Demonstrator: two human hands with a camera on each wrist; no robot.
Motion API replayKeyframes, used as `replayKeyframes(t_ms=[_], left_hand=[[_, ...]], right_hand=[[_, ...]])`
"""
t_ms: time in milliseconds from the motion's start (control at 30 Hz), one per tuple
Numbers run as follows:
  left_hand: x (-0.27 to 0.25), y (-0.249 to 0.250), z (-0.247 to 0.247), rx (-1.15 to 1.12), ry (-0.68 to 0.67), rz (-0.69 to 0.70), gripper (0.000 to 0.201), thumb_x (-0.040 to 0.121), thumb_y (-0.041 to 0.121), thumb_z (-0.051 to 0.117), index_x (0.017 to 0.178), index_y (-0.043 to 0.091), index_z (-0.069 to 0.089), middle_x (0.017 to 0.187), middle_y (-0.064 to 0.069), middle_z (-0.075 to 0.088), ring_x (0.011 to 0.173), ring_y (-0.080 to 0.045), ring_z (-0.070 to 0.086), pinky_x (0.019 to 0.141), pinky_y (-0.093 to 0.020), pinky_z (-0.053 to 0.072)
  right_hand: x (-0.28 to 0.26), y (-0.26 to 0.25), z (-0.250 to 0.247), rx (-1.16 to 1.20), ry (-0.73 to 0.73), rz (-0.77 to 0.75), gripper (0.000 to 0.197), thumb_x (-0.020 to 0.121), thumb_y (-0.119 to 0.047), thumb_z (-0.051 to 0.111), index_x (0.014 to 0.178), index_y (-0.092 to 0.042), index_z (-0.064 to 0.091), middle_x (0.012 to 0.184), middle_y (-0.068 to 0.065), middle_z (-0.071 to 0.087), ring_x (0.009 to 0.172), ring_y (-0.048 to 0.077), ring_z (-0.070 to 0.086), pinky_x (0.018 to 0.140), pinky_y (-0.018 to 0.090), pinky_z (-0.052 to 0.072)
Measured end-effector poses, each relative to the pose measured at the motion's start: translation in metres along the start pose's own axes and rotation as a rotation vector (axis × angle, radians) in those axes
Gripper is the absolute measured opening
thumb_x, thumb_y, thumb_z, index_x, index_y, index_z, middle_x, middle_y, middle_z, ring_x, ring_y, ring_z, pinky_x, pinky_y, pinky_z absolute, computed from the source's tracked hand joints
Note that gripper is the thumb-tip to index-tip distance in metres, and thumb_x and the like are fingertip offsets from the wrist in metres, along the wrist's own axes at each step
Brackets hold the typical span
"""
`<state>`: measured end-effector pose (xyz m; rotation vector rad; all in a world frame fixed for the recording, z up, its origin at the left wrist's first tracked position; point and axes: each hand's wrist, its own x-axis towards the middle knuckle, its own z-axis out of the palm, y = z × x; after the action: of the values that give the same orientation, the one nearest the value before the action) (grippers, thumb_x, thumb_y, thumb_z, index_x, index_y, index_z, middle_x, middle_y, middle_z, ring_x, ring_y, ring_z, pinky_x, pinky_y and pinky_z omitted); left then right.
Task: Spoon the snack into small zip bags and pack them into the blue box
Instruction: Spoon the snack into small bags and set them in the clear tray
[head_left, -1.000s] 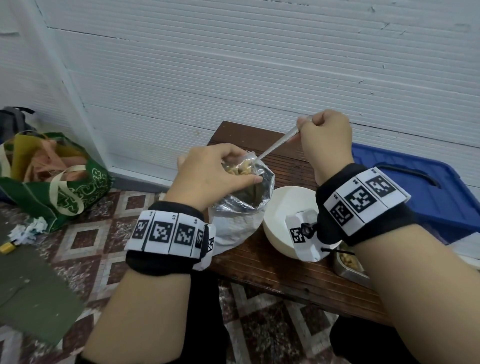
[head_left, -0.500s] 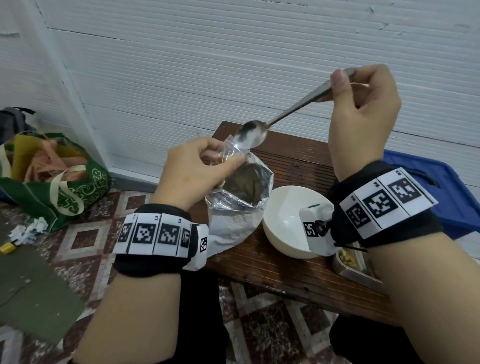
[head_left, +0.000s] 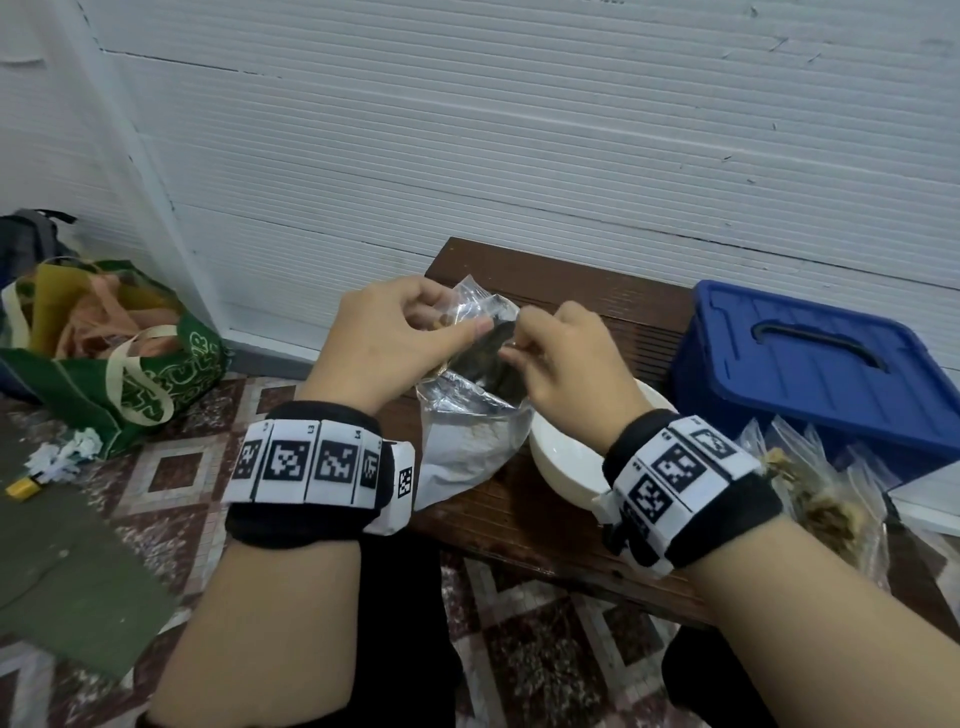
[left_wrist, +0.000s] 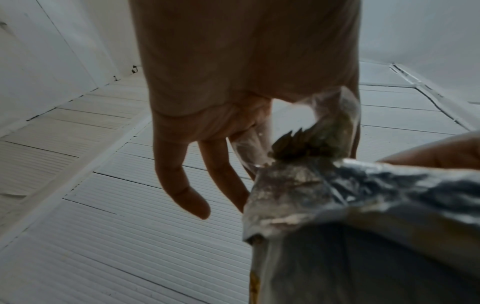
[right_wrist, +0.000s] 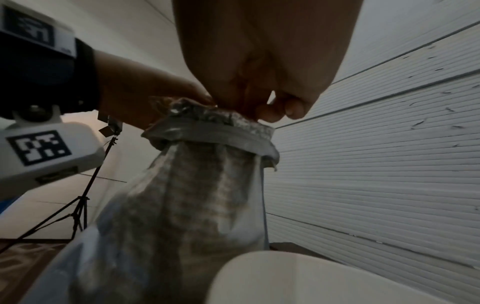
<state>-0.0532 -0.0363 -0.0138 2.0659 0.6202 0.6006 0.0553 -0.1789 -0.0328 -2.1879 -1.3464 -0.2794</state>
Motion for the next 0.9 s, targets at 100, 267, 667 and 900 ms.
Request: replayKeyframes(t_ms=[100,267,667,900], left_hand=[[0.0,0.0,0.001,0.005,-0.001,0.0,0.038,0.07,0.052,0.079,0.099,0.03,0.07,0.074,0.013,0.069,0.072,0.009,0.064,0.062,-0.012,0.049],[0.0,0.002,0.002,-0.006,0.0,-0.004,0.042,0.069,0.052,0.079,0.102,0.028,0.069,0.074,0.014,0.068,0.073,0.011,0.062,0.061,-0.008,0.043],[-0.004,0.005,-0.004,-0.028,0.057,0.012,0.042,0.071,0.051,0.077,0.103,0.026,0.071,0.083,0.016,0.063,0.078,0.01,0.058,0.064,-0.006,0.043],[-0.004,0.005,-0.021,0.028,0.004,-0.022,0.044,0.067,0.054,0.079,0.103,0.03,0.071,0.086,0.016,0.066,0.084,-0.001,0.064,0.072,-0.029,0.056]], right_hand=[[-0.001,-0.002,0.005,0.049,-0.058,0.036,0.015,0.087,-0.019,0.063,0.079,-0.015,0.052,0.074,0.008,0.049,0.079,0.024,0.044,0.068,0.031,0.03],[0.005,-0.002,-0.003,0.2,-0.047,0.18,0.026,0.09,-0.015,0.061,0.071,-0.017,0.043,0.063,-0.003,0.048,0.069,0.02,0.044,0.059,0.025,0.033],[0.01,0.011,-0.028,0.535,0.38,0.643,0.019,0.094,-0.018,0.055,0.076,-0.016,0.048,0.08,0.006,0.068,0.065,0.003,0.061,0.062,0.018,0.043],[0.019,0.018,-0.058,0.482,0.488,0.698,0.026,0.094,-0.02,0.054,0.071,-0.021,0.042,0.067,-0.006,0.058,0.063,0.001,0.053,0.059,0.016,0.038]])
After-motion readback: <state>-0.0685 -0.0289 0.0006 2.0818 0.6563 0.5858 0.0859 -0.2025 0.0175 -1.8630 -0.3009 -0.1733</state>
